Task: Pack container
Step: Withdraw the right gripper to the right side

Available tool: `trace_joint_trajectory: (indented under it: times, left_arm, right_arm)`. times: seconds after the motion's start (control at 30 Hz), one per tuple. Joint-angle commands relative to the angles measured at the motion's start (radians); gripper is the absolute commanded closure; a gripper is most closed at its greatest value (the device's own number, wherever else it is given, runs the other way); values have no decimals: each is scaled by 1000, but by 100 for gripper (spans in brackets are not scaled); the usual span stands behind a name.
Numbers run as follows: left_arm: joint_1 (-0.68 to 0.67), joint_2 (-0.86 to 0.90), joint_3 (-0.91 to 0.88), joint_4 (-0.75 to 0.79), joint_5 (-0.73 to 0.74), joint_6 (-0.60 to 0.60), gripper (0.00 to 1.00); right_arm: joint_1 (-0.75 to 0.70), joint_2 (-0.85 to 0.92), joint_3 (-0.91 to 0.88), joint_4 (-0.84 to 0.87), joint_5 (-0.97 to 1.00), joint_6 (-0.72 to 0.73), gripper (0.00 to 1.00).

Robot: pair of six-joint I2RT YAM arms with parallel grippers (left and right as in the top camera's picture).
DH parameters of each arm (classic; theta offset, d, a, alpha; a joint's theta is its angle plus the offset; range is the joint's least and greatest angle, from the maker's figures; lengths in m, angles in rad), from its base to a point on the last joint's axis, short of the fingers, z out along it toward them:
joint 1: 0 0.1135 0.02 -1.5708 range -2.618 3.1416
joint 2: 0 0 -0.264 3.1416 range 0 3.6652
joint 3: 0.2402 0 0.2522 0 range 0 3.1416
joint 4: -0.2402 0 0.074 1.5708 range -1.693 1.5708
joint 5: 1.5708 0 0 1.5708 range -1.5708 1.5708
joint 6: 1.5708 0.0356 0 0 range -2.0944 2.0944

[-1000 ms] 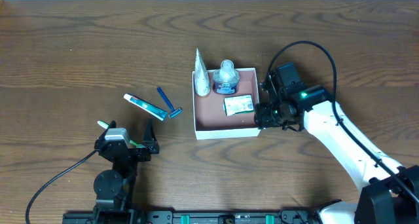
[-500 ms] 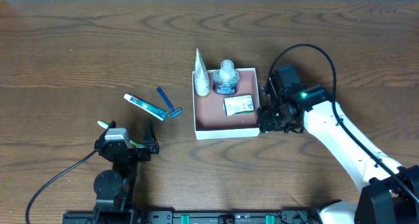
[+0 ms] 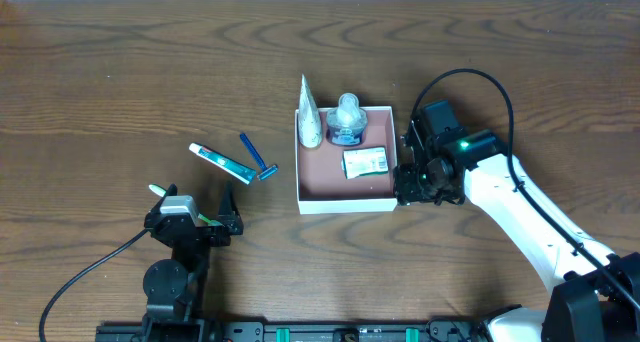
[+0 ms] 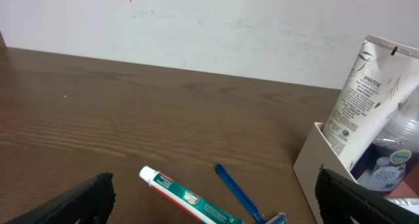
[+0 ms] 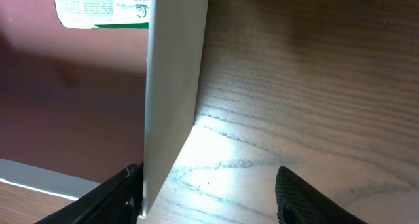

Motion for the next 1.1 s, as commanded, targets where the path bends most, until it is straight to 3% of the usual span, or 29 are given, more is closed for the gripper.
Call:
trace_joint_trajectory:
  times: [0.0,0.17,0.27,0.53,0.6,0.8,1.07]
  left_arm:
    - [5,-6,-21,-36,-27,13,2]
    - [5,-6,-21,-36,-27,13,2]
    - [5,-6,-21,-36,-27,13,2]
    - [5,-6,-21,-36,-27,13,2]
    - [5,-6,-21,-36,-27,13,2]
    - [5,-6,-21,-36,-27,13,2]
    - [5,-6,-21,-36,-27,13,2]
  right_arm:
    - [9,-13,-3,-12,8,6,36]
    - [9,-14,-1,21,8,5,33]
    - [4,-18,34,39,8,5,22]
    - [-35,-36,306,-34,56,-26,1]
    - [-66,-37,370,-57,79,-26,1]
    - [-249,-38,499,-143,149,41,1]
    - [-589,-38,517,-195,150,66,1]
